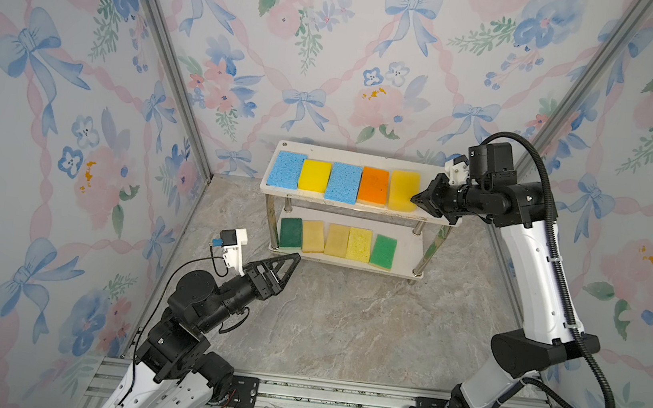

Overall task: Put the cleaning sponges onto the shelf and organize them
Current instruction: 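Lower the yellow sponge beside the orange sponge and press it flat, then open the right gripper and withdraw it from the top shelf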

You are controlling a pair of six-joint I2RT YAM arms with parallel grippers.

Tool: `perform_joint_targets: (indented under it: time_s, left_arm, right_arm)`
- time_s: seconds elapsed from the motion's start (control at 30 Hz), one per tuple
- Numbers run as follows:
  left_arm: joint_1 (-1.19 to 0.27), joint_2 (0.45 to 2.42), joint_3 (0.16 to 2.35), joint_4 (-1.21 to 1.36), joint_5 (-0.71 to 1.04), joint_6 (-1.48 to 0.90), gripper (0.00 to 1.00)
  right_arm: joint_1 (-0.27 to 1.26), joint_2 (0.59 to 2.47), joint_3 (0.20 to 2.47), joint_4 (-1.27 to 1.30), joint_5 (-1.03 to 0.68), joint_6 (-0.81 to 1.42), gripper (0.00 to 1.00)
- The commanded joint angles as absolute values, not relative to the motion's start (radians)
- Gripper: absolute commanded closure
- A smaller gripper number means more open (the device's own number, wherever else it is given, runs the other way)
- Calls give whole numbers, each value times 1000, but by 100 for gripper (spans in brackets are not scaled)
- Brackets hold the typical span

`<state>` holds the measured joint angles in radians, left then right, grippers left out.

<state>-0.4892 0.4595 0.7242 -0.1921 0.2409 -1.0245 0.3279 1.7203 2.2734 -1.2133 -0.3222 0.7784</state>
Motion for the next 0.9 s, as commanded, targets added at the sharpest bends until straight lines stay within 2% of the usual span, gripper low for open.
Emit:
perform_joint_targets:
  time_s: [0.0,0.17,0.43,0.67,0.8,0.87]
  left_arm:
    - [-480,464,716,-208,261,-1006,2]
    - [-474,461,712,-210,268,-1002,2]
    - [-462,463,715,-213,278,-1002,2]
    - [-455,471,719,-213,286,-1006,2]
    - [-453,469,717,-213,288,-1011,2]
    - [-454,469,719,-213,291,-1012,2]
  right_arm:
    - [316,1720,2260,-1187,-333,787,99]
    - [317,1716,2234,-1160,-344,799,93]
    - [318,1706,2224,-1166,-344,795,70]
    - [311,1694,2220,-1182,-337,783,56]
    - [307,1689,2217,-1182,-337,782,42]
    - [308,1687,2218,-1181,-336,778,31]
